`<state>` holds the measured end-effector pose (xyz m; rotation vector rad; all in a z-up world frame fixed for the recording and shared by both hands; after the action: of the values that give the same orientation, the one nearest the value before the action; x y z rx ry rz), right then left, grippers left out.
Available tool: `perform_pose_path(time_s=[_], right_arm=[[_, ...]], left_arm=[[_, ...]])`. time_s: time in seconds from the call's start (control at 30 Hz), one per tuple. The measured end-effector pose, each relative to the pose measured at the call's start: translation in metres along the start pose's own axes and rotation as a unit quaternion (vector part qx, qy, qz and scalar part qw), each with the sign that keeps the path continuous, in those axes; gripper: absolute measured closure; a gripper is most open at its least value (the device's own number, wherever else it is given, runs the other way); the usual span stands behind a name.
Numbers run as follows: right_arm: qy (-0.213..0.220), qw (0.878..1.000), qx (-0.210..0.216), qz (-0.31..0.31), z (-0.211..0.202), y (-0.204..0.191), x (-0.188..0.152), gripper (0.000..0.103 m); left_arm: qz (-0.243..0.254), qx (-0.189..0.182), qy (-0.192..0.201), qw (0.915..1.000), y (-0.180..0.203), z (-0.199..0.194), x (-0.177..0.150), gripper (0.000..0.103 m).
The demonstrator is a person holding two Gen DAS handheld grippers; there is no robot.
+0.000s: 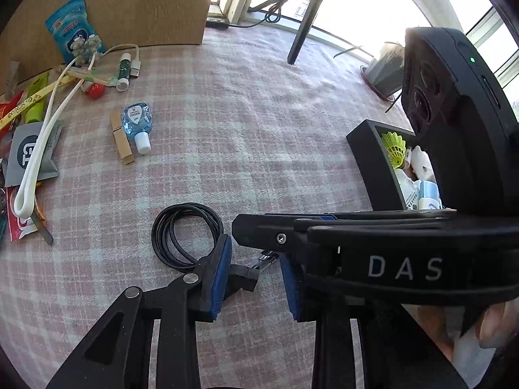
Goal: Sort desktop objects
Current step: 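Lift the black cable into the black tray and open the right gripper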
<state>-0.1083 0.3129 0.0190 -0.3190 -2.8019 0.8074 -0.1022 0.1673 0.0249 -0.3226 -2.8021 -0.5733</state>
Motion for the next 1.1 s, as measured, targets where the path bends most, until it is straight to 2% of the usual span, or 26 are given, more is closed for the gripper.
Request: perform_pose_path(time_s=[0.07,0.13,0.2,0.27,0.37,0.53,0.73,0.87,1.1], right_arm=[[-0.001,1.000,0.006,0.012,0.002,0.003,0.002,0.081],[-0.004,1.000,0.005,0.003,0.009,-0.001,0.008,0.081],[-0.005,1.000,-0.020,-0.014,0.014,-0.006,0.009,0.079],[-0.017,0.999,-0.026,-0.016,0.025,-0.010,0.010,0.076],[-0.028,0.999,-0.026,-0.015,0.036,-0.013,0.013,0.071],[-0.048,0.999,-0.014,-0.006,0.053,-0.015,0.018,0.070],[-0.053,0.998,0.016,0.005,0.062,-0.015,0.016,0.071],[-0.040,0.999,0.023,0.010,0.053,-0.013,0.011,0.079],[0.000,1.000,0.027,-0.004,0.011,-0.012,0.005,0.080]], left_arm=[[0.000,0.015,-0.001,0.9999,-0.008,-0.001,-0.002,0.057],[-0.011,0.025,-0.004,0.9996,-0.020,-0.002,-0.004,0.047],[-0.024,0.034,-0.005,0.9991,-0.031,-0.002,-0.005,0.043],[-0.033,0.035,-0.009,0.9988,-0.038,0.001,-0.007,0.040],[-0.042,0.021,-0.020,0.9987,-0.042,0.010,-0.009,0.039],[-0.047,-0.009,-0.025,0.9985,-0.036,0.019,-0.014,0.041],[-0.036,-0.016,-0.025,0.9989,-0.028,0.021,-0.015,0.050],[-0.037,-0.023,-0.025,0.9987,-0.023,0.017,-0.011,0.053],[-0.004,-0.033,-0.009,0.9994,0.015,0.004,0.003,0.054]])
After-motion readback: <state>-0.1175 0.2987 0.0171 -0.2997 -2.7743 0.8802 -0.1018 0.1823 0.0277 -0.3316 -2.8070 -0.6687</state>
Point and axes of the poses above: each gripper's, at about its wrist camera, not at the fingertips, and z roughly the way its jaws point, y to its right, x to its top, the point moved 1 cm from there along z, roughly the way its jaws point, and after that the axes turned 6 degrees about -z, right-handed, at the moved point
